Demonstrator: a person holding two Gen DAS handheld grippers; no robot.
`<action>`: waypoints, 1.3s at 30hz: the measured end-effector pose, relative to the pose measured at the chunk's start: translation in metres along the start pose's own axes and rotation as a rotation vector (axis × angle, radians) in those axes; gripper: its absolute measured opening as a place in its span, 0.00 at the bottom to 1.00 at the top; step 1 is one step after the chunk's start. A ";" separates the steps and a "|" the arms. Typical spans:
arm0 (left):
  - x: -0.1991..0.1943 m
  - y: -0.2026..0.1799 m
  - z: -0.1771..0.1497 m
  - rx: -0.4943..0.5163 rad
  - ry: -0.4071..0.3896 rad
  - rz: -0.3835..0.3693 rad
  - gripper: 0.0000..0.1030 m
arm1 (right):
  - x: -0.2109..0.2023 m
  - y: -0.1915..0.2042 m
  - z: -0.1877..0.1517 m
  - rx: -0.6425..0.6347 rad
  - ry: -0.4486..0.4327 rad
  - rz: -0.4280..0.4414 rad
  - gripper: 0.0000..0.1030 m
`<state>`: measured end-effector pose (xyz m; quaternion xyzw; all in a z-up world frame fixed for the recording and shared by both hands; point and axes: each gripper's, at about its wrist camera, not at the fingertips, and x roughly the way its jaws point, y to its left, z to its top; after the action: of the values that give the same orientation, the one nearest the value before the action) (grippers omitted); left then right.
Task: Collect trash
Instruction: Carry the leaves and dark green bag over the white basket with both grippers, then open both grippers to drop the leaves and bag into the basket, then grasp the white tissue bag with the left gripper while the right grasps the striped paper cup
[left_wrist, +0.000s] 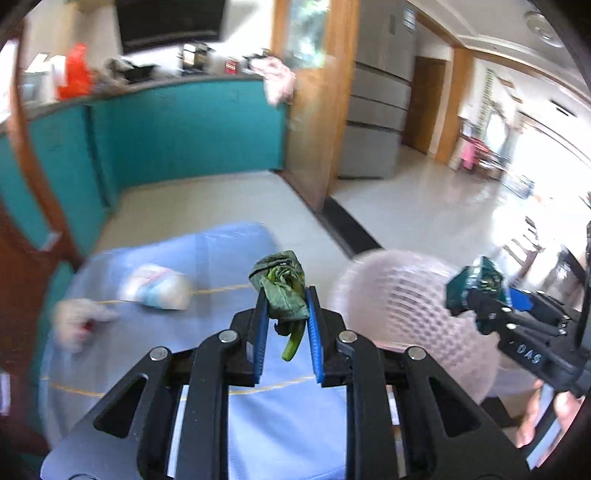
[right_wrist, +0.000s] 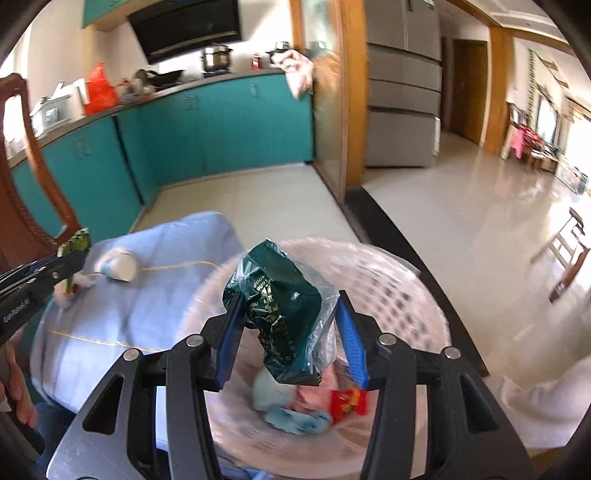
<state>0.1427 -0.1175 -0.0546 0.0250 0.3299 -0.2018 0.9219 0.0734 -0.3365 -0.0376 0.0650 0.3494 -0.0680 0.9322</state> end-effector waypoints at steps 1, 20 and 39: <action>0.010 -0.011 0.001 0.020 0.016 -0.047 0.20 | 0.001 -0.005 -0.002 0.010 0.005 -0.010 0.48; 0.052 -0.022 -0.011 0.078 0.065 0.091 0.76 | 0.031 -0.032 -0.013 0.113 0.072 -0.066 0.67; 0.081 0.215 -0.016 -0.143 0.308 0.626 0.62 | 0.067 0.139 0.018 -0.161 0.075 0.163 0.71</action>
<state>0.2729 0.0539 -0.1359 0.0902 0.4545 0.1202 0.8780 0.1590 -0.2085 -0.0578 0.0208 0.3820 0.0390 0.9231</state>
